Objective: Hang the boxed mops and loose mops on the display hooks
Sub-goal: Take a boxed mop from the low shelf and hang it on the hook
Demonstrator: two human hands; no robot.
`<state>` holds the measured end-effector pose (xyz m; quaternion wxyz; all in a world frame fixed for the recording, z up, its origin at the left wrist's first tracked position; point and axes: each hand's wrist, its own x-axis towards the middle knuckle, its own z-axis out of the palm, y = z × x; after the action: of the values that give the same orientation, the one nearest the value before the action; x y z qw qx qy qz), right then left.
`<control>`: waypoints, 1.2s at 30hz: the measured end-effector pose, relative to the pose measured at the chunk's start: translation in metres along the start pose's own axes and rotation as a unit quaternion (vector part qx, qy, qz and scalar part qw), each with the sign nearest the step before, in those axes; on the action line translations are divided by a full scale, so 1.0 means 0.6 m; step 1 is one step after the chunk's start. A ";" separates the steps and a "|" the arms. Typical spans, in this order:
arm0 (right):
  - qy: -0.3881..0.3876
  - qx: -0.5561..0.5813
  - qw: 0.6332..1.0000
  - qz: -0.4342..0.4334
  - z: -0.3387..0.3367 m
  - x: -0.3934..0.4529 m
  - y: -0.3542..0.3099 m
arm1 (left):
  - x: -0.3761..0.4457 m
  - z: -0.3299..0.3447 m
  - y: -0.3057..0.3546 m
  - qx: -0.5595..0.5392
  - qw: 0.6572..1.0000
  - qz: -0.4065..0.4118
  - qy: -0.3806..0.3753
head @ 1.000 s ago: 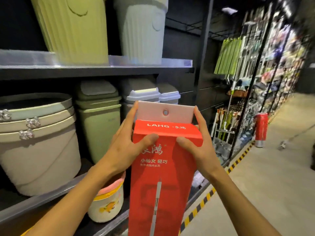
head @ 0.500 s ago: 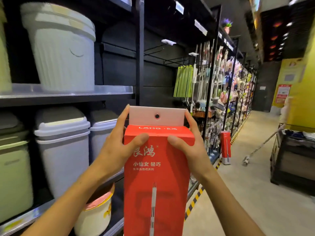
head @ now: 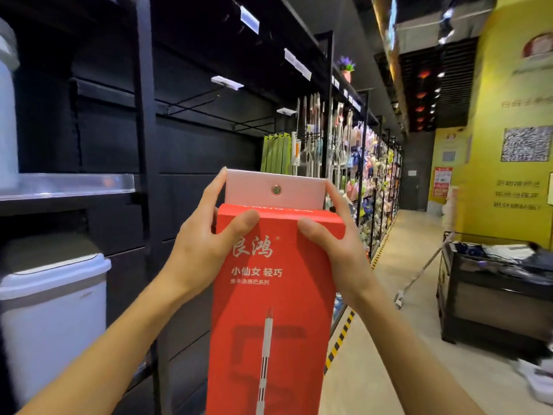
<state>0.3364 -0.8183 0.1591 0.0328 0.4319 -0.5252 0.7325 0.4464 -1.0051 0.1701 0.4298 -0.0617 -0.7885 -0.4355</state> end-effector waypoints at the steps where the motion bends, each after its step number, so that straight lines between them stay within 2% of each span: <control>1: 0.000 -0.006 1.000 -0.003 -0.010 0.023 0.012 | 0.022 0.011 -0.015 -0.001 1.000 0.003 0.002; 12: -0.031 -0.025 0.999 -0.037 -0.084 0.280 0.148 | 0.252 0.084 -0.172 0.015 0.999 0.018 0.029; 19: -0.064 0.040 0.996 -0.041 -0.077 0.437 0.253 | 0.363 0.086 -0.258 0.054 0.996 0.018 0.074; 25: -0.145 0.103 0.983 -0.041 -0.059 0.575 0.348 | 0.451 0.072 -0.316 0.141 0.983 0.011 0.119; 30: -0.221 0.167 0.958 -0.074 -0.034 0.696 0.402 | 0.534 0.056 -0.345 0.215 0.963 0.017 0.164; 36: -0.275 0.230 0.926 -0.117 0.004 0.832 0.460 | 0.624 0.036 -0.373 0.272 0.941 0.022 0.202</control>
<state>-0.1124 -1.1460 0.2879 -0.1278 0.6706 -0.2766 0.6763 0.0939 -1.2301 0.2968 0.5899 0.1293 -0.7721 -0.1979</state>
